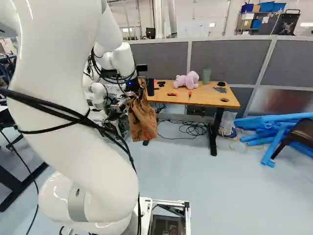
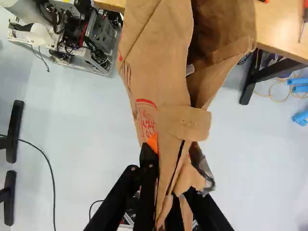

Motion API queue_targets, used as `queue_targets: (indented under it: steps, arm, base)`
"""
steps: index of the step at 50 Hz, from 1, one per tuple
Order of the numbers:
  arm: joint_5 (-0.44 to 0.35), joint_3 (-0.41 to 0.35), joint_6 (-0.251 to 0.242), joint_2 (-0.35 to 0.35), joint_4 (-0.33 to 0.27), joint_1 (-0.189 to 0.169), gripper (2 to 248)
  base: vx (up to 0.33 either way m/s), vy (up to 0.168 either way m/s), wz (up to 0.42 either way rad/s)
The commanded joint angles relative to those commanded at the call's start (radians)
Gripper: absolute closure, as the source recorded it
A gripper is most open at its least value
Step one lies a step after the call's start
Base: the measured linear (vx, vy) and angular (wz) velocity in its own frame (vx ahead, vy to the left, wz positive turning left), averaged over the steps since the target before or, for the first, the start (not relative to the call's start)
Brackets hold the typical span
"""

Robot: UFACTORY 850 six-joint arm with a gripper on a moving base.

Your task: Pick up the bag on the ground and place it on the table

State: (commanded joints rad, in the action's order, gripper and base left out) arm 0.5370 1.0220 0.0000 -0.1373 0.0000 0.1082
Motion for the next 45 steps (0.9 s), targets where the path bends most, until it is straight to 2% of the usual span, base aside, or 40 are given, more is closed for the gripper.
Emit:
queue_targets:
  steps: [45]
  arm:
    - [0.143, 0.09, 0.0, 0.039, 0.0, -0.007, 229]
  base:
    - [0.0, 0.0, 0.0]
